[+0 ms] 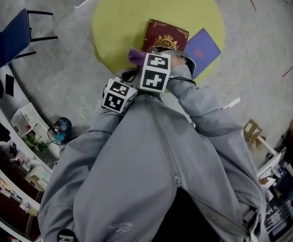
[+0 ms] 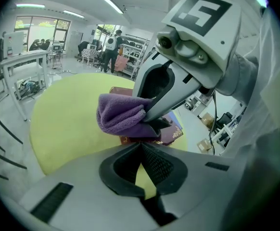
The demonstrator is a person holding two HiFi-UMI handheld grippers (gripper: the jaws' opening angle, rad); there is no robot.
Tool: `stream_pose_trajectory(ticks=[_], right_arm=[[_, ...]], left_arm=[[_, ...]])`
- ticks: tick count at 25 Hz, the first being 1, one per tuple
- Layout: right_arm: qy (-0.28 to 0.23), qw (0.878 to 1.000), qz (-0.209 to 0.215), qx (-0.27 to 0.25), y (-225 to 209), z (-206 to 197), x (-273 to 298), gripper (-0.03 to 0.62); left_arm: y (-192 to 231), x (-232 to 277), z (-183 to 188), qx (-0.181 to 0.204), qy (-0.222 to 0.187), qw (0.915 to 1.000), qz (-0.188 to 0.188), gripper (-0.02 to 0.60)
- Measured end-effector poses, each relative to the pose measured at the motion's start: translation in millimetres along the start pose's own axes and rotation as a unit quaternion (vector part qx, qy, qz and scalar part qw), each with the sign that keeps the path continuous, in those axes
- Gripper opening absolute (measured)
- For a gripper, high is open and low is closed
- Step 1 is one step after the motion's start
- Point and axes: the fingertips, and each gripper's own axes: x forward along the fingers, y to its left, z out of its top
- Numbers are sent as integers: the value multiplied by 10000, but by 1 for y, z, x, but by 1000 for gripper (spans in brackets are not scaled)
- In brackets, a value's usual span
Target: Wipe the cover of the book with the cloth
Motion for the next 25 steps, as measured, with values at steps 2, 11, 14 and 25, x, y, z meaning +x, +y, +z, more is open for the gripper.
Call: stream_pose_trajectory(ticks=[2, 11, 14, 25], right_arm=[[15, 10000, -15, -10, 1, 0, 1, 83], [-33, 9999, -46, 109, 2, -2, 1, 83], [-88, 9998, -42, 198, 2, -4, 1, 83], [-43, 9987, -40, 514, 12, -29, -5, 83]], left_arm=[[0, 0, 0, 2, -5, 10000, 8, 18], [-1, 0, -1, 10, -8, 10000, 28, 18], [-1, 1, -1, 10, -7, 10000, 25, 18], [-3, -1, -2, 99, 14, 9999, -8, 18]])
